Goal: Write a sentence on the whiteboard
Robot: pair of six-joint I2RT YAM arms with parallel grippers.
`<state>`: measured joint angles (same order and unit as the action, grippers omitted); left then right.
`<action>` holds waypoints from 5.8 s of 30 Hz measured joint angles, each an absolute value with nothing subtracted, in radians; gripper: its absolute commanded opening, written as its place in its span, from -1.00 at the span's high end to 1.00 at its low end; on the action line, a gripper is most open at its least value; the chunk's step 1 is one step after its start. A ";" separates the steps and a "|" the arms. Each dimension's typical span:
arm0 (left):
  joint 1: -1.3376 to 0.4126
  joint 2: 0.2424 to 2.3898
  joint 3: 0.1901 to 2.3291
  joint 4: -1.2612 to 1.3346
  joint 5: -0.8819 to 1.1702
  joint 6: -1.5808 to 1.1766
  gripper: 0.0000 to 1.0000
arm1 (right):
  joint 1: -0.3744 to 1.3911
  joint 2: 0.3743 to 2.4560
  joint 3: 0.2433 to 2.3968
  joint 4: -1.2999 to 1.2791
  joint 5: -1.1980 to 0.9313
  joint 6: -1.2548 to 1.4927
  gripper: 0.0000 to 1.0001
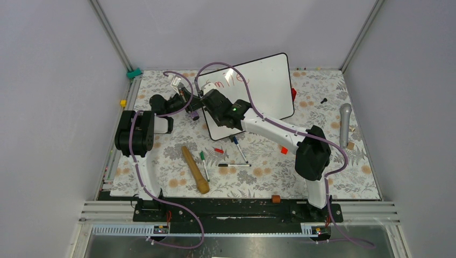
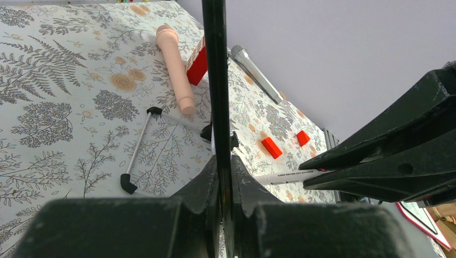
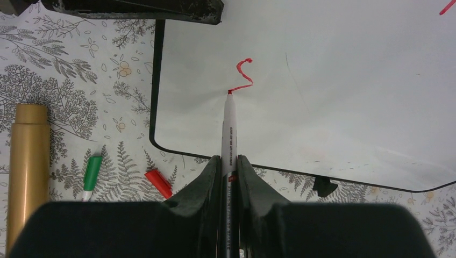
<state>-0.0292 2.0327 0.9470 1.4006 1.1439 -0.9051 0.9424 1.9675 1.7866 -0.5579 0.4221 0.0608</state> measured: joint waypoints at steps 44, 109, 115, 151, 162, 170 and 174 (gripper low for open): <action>-0.029 2.033 0.947 1.401 1.144 -0.905 1.00 | 0.923 1.908 1.787 -0.508 0.456 0.056 1.00; -0.028 2.033 0.947 1.393 1.143 -0.905 1.00 | 0.893 1.928 1.836 -0.533 0.502 0.042 1.00; -0.028 2.033 0.947 1.393 1.143 -0.905 1.00 | 0.892 1.935 1.872 -0.533 0.487 0.042 1.00; -0.026 2.033 0.947 1.382 1.139 -0.905 1.00 | 0.882 1.971 1.842 -0.550 0.476 0.061 1.00; -0.026 2.033 0.947 1.381 1.139 -0.905 1.00 | 0.882 1.953 1.794 -0.554 0.451 0.077 1.00; -0.026 2.033 0.947 1.382 1.139 -0.905 1.00 | 0.882 1.950 1.772 -0.572 0.443 0.081 1.00; -0.026 2.033 0.947 1.382 1.139 -0.905 1.00 | 0.882 1.950 1.769 -0.579 0.442 0.083 1.00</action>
<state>-0.0261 2.0327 0.9470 1.3819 1.1389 -0.9047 0.8818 1.9495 1.7691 -0.5789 0.4423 0.0830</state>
